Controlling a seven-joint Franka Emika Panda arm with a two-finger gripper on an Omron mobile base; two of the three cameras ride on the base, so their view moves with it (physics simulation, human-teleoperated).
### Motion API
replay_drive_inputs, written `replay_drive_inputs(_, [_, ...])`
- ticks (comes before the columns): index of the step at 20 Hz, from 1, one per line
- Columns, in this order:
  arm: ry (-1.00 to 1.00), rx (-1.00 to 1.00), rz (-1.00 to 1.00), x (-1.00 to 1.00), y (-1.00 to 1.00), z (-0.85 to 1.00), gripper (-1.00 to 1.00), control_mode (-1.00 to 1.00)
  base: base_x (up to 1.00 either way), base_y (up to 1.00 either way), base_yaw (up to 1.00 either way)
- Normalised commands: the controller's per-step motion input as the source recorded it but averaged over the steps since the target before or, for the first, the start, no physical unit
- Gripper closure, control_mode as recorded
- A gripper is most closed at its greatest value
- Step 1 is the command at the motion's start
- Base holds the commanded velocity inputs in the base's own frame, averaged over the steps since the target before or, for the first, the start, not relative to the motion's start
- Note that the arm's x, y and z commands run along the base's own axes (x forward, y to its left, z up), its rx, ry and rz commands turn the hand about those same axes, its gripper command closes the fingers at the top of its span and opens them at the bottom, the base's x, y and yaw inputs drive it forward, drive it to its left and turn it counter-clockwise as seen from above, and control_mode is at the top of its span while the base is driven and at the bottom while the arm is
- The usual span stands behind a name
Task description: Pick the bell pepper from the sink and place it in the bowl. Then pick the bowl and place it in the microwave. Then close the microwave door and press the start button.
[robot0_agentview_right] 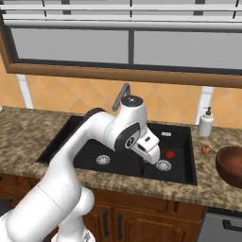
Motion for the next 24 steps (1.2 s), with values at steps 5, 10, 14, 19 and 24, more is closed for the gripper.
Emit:
replay_drive_inputs(5, [0.00, 0.11, -0.19, 0.77, -0.73, -0.37, -1.00, -1.00, 0.00, 0.00, 0.00])
replay_drive_inputs(10, [0.02, 0.07, -0.06, 0.99, -0.43, -0.29, -1.00, -1.00, 0.00, 0.00, 0.00])
replay_drive_inputs(14, [-0.02, 0.04, -0.03, 0.74, -0.39, -0.41, -1.00, -1.00, 0.00, 0.00, 0.00])
replay_drive_inputs(19, [-0.03, 0.00, -0.03, 0.72, -0.08, -0.50, -1.00, -1.00, 0.00, 0.00, 0.00])
replay_drive_inputs(24, [0.00, 0.00, 0.00, 0.78, -0.04, -0.54, -1.00, -1.00, 0.00, 0.00, 0.00])
